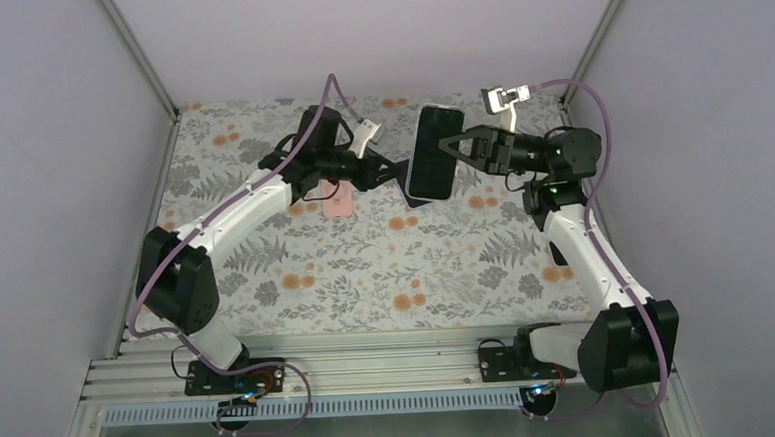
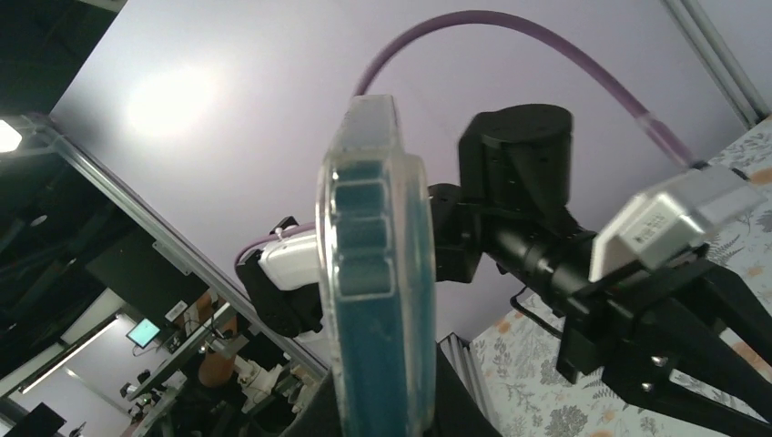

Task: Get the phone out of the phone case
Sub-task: Remove the phone case from the phone.

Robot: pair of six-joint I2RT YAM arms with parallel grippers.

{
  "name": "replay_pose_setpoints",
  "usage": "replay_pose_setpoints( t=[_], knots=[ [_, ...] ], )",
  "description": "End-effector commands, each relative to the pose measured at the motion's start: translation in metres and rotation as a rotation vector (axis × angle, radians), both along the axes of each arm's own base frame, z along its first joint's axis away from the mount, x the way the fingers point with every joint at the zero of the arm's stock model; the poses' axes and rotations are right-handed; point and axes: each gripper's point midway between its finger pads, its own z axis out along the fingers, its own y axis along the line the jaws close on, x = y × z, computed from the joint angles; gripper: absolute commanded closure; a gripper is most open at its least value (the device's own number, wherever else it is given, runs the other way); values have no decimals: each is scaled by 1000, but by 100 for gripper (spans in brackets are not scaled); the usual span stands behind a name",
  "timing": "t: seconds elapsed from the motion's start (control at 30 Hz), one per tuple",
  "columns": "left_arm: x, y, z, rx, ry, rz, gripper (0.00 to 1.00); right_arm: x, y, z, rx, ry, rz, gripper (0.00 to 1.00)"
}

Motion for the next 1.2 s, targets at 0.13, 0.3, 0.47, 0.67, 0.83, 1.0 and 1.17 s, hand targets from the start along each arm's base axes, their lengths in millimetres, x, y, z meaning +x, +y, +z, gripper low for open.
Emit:
replay_pose_setpoints(
  t=[0.13,0.3,0.47,0.67,0.83,1.0,1.17],
  knots=[
    [-10,15,29,-114,-1,-67,70,-14,-2,13,-7,-82,19,96],
    [-42,38,85,-308,-32,-251,54,-11,-3,10,-16,-98,11,96],
    [-72,45,111,-361,-84,-343,44,-6,-4,12,-28,-136,-9,96],
    [-78,45,122,-370,-91,-338,35,9,-5,21,-26,-200,-87,96],
    [-80,31,134,-373,-115,-359,36,5,1,9,-20,-170,-62,96],
    [-74,22,147,-395,-118,-370,38,-6,8,0,-54,-196,-30,96],
    [-77,12,151,-402,-112,-402,43,-12,14,-11,-72,-195,-2,96]
  ],
)
